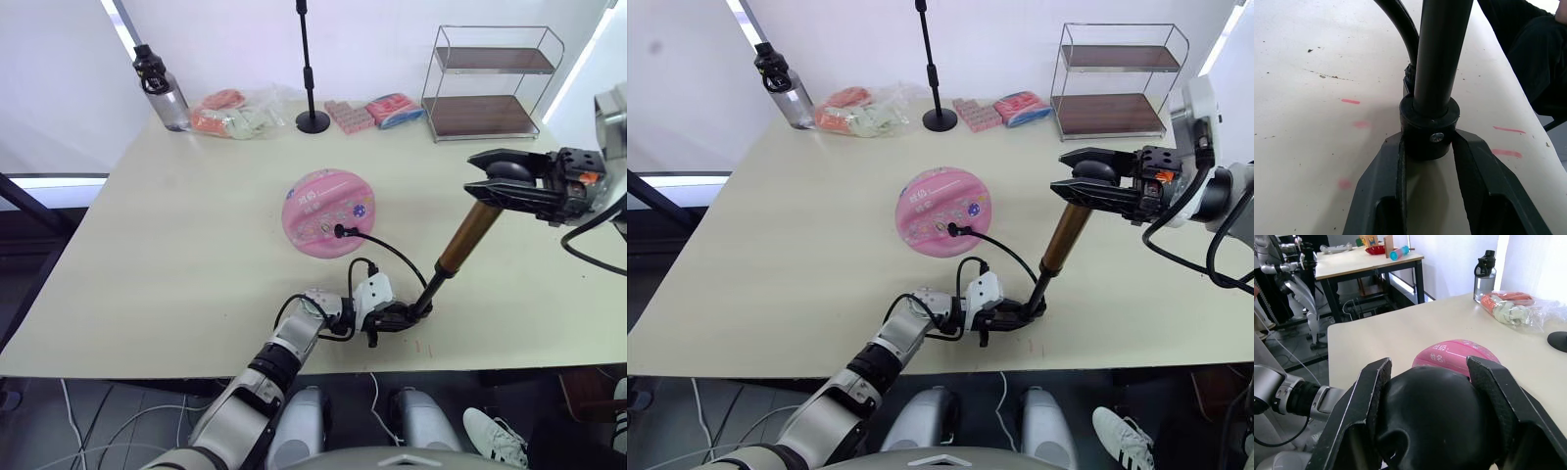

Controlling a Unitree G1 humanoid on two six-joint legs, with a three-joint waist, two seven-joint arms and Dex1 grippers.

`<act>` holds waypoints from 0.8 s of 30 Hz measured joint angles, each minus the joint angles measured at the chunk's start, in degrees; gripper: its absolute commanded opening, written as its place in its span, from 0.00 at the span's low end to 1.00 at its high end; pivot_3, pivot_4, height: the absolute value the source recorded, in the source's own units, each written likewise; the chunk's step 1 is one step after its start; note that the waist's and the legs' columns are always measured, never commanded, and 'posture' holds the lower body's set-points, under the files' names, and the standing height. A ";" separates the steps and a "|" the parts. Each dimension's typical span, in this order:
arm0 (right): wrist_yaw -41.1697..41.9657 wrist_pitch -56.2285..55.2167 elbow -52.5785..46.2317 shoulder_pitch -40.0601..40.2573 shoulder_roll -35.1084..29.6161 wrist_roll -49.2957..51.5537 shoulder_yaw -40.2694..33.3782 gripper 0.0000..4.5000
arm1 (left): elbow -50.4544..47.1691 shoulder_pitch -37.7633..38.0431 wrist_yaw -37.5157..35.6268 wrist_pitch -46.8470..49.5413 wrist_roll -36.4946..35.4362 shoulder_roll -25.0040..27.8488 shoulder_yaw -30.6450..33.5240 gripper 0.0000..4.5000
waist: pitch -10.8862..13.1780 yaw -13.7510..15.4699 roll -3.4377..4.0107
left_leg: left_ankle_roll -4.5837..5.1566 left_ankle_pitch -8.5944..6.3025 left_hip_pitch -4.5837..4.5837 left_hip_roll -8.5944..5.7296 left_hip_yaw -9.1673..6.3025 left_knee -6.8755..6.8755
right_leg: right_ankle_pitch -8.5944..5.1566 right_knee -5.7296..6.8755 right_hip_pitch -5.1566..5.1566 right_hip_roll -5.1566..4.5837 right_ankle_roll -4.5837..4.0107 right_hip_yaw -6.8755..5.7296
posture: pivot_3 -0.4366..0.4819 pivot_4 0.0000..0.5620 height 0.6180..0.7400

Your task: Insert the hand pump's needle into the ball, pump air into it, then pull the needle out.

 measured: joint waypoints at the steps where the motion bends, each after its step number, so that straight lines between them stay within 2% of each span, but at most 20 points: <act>1: 0.19 -2.11 -0.65 1.46 0.27 -1.94 0.06 0.46 | 0.08 -0.01 0.04 0.02 0.01 0.00 -0.02 0.21 | -0.02 0.00 -0.03 | 0.00 0.00 0.02 0.00 0.00 0.00 | 0.00 0.00 0.02 0.00 0.00 0.00 | 0.48 0.27 1.00; 6: 0.69 -9.27 -1.65 8.30 4.83 -7.71 3.69 0.46 | 0.38 -0.07 0.29 0.02 0.07 0.19 0.02 0.21 | -0.21 -0.17 -0.18 | 0.00 0.00 0.16 0.02 0.03 0.01 | 0.00 0.02 0.09 0.05 0.00 0.03 | 0.48 0.27 1.00; 13: 1.12 -16.27 1.51 12.62 10.38 -14.33 8.12 0.43 | 0.48 -0.04 0.35 0.03 0.08 0.20 -0.01 0.21 | -0.35 -0.14 -0.32 | 0.00 0.00 0.19 0.02 0.00 0.02 | 0.00 0.02 0.13 0.08 -0.01 0.01 | 0.48 0.27 1.00; 24: 1.35 -28.83 7.74 18.68 15.73 -25.38 15.82 0.43 | 0.61 0.18 1.13 0.45 0.09 0.14 0.00 0.21 | -0.84 -0.19 -0.55 | 0.00 0.00 0.32 0.03 0.02 0.02 | 0.00 0.03 0.21 0.08 -0.01 0.01 | 0.48 0.27 1.00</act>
